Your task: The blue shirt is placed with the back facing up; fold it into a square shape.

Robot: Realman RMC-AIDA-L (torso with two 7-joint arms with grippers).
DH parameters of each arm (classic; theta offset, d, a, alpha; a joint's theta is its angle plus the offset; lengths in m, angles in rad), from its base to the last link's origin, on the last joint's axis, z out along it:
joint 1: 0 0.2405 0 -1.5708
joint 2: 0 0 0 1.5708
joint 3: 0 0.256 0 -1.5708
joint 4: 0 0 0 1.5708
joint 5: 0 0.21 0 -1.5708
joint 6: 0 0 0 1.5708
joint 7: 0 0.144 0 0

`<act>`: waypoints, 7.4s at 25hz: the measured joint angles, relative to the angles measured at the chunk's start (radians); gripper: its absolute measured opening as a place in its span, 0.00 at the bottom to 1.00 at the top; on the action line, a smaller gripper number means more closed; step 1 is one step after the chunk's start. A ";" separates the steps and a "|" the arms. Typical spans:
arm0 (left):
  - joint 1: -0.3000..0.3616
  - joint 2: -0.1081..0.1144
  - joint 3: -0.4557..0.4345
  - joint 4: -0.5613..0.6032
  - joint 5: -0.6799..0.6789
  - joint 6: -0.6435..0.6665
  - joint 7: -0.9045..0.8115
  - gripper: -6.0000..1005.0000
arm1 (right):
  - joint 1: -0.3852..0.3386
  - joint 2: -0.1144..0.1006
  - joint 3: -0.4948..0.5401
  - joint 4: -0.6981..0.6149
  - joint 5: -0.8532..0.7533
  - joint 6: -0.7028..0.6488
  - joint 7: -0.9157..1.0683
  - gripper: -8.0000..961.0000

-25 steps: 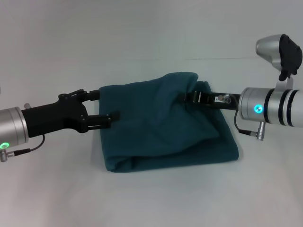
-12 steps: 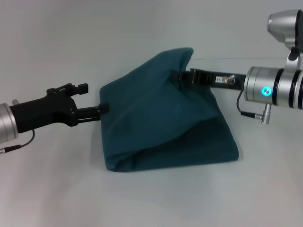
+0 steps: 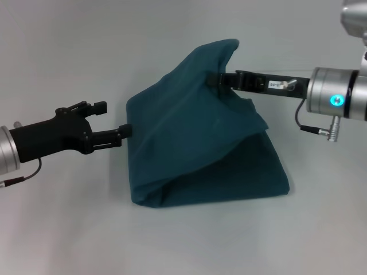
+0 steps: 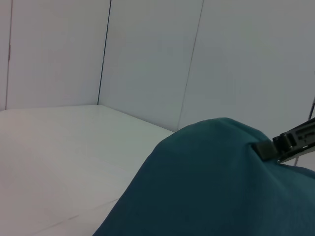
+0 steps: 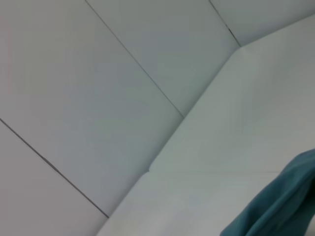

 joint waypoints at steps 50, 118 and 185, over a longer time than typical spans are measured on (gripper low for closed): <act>-0.025 -0.012 0.055 -0.010 0.011 -0.025 -0.074 0.94 | -0.111 -0.055 0.108 0.173 -0.122 0.199 -0.077 0.27; -0.276 -0.060 0.390 -0.246 0.095 -0.786 -0.541 0.94 | -0.051 -0.124 0.175 0.048 -0.236 0.011 0.112 0.89; -0.301 -0.058 0.427 -0.291 0.065 -0.879 -0.574 0.37 | -0.055 -0.098 0.184 0.061 -0.242 0.061 0.081 0.89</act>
